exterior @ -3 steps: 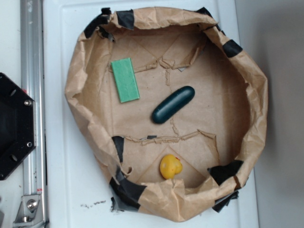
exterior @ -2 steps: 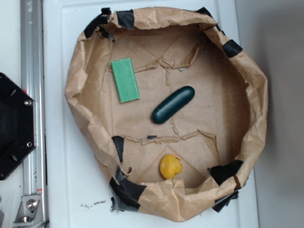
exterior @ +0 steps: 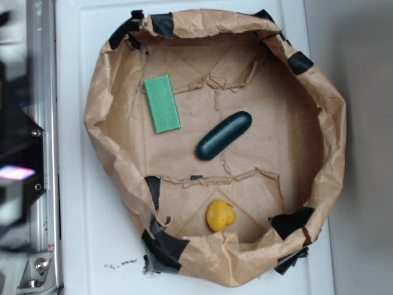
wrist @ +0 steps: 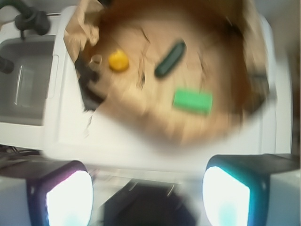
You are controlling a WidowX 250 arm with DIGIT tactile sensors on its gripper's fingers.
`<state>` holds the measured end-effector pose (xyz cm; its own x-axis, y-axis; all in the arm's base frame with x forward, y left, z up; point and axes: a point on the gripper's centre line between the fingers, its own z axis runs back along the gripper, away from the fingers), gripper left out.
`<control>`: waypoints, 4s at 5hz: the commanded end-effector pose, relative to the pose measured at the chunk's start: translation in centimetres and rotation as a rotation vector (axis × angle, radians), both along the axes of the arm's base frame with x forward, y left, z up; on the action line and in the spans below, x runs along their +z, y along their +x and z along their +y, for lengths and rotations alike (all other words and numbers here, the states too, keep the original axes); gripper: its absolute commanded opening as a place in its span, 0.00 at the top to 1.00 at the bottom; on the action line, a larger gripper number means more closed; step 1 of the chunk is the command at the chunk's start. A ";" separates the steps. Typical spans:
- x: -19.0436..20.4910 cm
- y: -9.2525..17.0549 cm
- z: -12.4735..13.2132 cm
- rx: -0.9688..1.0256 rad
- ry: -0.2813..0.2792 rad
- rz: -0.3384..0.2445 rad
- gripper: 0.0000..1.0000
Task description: Grab the green block.
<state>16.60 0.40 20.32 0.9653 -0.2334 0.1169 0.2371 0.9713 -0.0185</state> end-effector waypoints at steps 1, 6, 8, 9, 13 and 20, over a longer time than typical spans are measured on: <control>-2.6 7.1 0.7 -0.456 0.000 0.044 0.00; -16.0 5.8 1.6 -0.789 0.038 0.100 0.00; -17.5 5.9 1.8 -0.794 0.068 0.098 0.00; -17.8 5.8 1.9 -0.808 0.085 0.101 0.00; -19.1 6.4 6.1 -0.592 0.146 -0.028 1.00; -3.3 11.2 1.1 0.341 0.079 -0.152 1.00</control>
<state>27.02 2.19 15.46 0.9763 0.0918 0.1959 -0.1082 0.9913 0.0743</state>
